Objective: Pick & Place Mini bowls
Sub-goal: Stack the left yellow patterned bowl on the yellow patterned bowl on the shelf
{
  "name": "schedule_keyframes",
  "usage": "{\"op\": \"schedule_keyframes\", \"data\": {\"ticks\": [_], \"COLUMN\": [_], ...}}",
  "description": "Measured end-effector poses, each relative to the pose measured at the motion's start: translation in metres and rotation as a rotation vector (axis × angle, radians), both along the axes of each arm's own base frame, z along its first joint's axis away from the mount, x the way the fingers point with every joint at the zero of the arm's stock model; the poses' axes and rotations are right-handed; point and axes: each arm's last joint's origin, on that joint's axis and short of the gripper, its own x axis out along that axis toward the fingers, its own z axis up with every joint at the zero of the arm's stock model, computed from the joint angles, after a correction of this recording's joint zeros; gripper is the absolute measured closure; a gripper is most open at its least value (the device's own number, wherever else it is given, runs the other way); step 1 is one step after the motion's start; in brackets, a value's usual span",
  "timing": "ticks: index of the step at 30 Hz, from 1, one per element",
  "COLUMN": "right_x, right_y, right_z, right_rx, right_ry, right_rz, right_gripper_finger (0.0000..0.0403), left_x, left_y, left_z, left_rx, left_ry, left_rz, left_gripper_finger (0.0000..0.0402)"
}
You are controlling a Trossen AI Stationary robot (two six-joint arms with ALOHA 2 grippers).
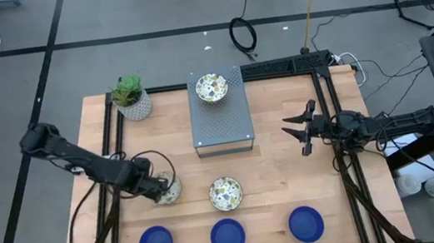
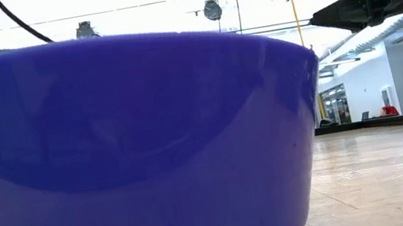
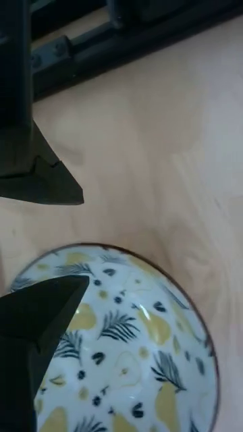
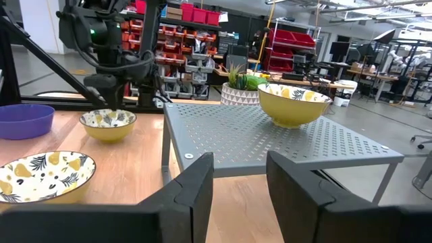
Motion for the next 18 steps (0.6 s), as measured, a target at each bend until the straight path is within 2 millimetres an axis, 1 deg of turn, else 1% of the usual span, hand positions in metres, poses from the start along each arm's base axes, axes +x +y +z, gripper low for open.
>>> {"op": "schedule_keyframes", "data": {"ticks": [3, 6, 8, 14, 18], "right_x": [0.000, 0.000, 0.000, 0.000, 0.000], "right_y": [0.000, 0.000, 0.000, 0.000, 0.000], "right_z": [-0.001, -0.001, -0.001, -0.001, -0.001], "right_rx": [0.000, 0.000, 0.000, 0.007, 0.007], "right_ry": [0.007, 0.006, 0.006, 0.004, 0.004], "right_rz": [0.000, 0.000, 0.000, 0.000, 0.000], "right_gripper_finger": [0.0275, 0.0275, 0.0275, 0.0275, 0.0275], "left_x": [-0.003, -0.003, -0.004, -0.006, -0.008], "left_y": [-0.004, -0.007, -0.008, -0.006, -0.005], "left_z": [0.002, 0.001, -0.004, -0.029, -0.033], "left_rx": [-0.009, -0.017, -0.024, -0.047, -0.043], "left_ry": [-0.019, -0.033, -0.047, -0.087, -0.081], "left_rz": [0.012, 0.013, 0.012, 0.027, 0.036], "left_gripper_finger": [0.0220, 0.0220, 0.0220, 0.0220, 0.0220]}}
